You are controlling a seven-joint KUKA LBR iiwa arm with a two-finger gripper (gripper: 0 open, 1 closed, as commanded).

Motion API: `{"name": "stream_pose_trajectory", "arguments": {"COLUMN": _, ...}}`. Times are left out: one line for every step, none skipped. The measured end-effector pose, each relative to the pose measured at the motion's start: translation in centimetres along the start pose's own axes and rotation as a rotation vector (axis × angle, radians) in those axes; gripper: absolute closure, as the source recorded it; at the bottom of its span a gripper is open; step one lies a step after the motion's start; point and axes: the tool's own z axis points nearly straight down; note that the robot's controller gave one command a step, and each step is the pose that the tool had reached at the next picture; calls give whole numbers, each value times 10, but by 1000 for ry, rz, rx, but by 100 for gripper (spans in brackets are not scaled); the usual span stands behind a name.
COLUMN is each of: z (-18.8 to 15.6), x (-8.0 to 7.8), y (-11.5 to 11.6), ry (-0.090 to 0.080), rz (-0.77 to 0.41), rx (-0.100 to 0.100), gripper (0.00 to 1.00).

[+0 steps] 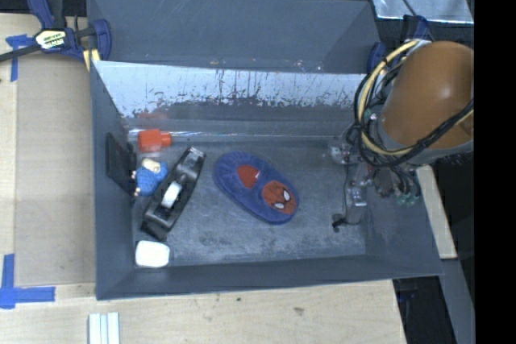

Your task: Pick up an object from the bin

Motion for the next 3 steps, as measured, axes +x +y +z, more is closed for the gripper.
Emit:
{"name": "stream_pose_trajectory", "arguments": {"z": 32, "x": 11, "y": 48, "ry": 5, "rz": 22, "rx": -1, "gripper": 0}}
{"name": "stream_pose_trajectory", "arguments": {"z": 95, "x": -11, "y": 104, "ry": 3, "rz": 193, "rx": -2, "gripper": 0}}
{"name": "stream_pose_trajectory", "arguments": {"z": 94, "x": -11, "y": 103, "ry": 2, "rz": 193, "rx": -1, "gripper": 100}}
